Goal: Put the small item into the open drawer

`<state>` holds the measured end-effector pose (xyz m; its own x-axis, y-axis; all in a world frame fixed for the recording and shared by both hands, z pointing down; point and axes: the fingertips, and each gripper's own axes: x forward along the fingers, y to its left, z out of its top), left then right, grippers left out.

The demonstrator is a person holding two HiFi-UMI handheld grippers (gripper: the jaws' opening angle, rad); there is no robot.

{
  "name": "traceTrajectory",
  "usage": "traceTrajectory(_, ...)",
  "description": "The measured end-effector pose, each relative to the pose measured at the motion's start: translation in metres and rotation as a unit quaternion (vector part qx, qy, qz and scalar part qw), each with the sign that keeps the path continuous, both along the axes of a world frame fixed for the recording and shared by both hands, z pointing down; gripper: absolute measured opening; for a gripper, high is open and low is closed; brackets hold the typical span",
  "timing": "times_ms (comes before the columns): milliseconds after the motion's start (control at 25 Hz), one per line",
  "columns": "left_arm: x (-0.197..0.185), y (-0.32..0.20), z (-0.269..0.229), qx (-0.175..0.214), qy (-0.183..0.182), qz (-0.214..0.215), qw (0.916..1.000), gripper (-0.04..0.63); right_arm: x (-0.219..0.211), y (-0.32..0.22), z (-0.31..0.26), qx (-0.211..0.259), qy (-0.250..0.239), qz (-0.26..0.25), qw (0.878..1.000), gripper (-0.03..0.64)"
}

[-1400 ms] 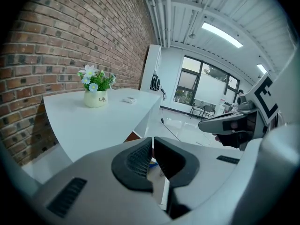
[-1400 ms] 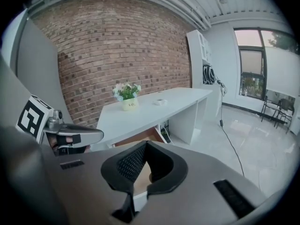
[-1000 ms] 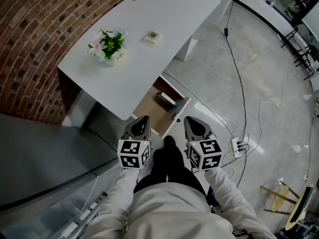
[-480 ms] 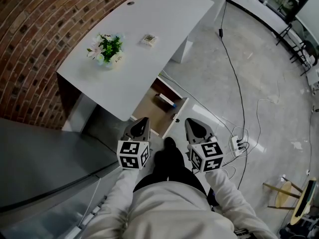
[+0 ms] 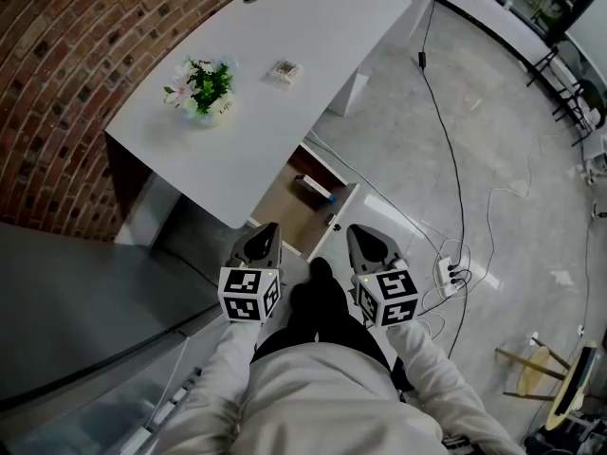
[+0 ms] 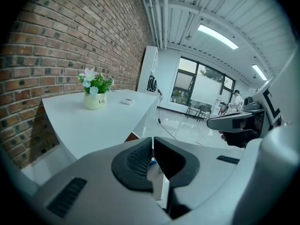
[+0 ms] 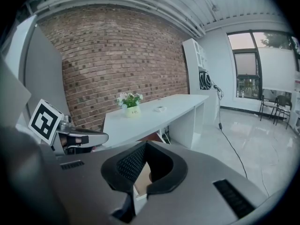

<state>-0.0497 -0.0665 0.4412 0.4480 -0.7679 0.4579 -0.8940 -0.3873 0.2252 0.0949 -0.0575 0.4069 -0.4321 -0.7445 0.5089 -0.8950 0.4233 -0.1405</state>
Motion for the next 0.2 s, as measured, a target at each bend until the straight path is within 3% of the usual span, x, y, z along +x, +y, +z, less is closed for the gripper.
traceTrajectory(200, -0.003, -0.009, 0.006, -0.002, -0.001, -0.005, 1.0000, 0.028, -0.005, -0.013, 0.005, 0.003, -0.005, -0.008, 1.000, 0.026)
